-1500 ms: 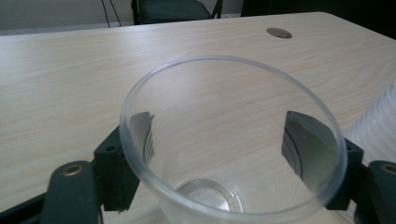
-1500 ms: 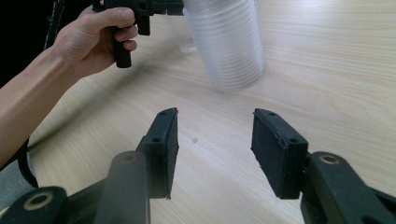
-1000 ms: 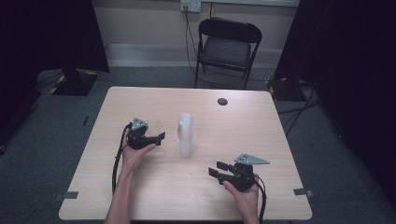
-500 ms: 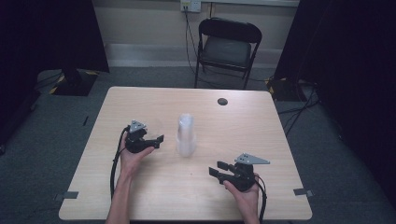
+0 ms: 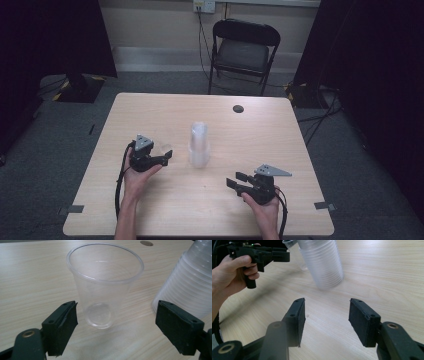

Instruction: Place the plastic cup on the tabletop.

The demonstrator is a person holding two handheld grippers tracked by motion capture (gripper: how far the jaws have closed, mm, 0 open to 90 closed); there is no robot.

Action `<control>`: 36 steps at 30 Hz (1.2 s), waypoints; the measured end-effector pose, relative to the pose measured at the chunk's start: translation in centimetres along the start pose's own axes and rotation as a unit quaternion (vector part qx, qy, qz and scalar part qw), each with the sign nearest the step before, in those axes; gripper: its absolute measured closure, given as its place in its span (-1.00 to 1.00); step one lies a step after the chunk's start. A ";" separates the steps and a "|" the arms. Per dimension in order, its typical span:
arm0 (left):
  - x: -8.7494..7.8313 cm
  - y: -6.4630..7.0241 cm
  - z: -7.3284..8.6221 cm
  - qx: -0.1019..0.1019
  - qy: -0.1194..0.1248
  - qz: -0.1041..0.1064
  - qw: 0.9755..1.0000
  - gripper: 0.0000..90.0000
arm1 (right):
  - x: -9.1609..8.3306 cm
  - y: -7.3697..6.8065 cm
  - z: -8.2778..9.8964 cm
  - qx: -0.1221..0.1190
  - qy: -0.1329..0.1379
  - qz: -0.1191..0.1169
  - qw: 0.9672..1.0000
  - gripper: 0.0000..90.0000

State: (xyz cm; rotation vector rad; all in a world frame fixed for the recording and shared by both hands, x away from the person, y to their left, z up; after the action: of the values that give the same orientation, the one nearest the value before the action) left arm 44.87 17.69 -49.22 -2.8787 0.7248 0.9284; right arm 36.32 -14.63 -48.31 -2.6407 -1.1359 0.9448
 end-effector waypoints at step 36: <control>-6.1 5.8 5.2 0.023 0.010 0.057 0.998 -0.61 | -0.1 0.3 1.0 -0.004 -0.003 0.021 1.000 -0.09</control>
State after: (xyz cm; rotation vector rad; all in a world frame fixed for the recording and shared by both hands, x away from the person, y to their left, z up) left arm 35.11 15.95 -49.40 -2.8364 0.9094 0.8834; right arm 35.86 -15.09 -49.16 -2.6797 -1.0903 0.9571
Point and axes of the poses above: each handheld gripper's, and its own axes: x roughly forward along the jaws, z roughly out of its underside, y roughly to its right, the point moved 5 cm from there along x, roughly forward along the jaws, and after that the axes turned 4 degrees about -y, right-handed, at the moved point
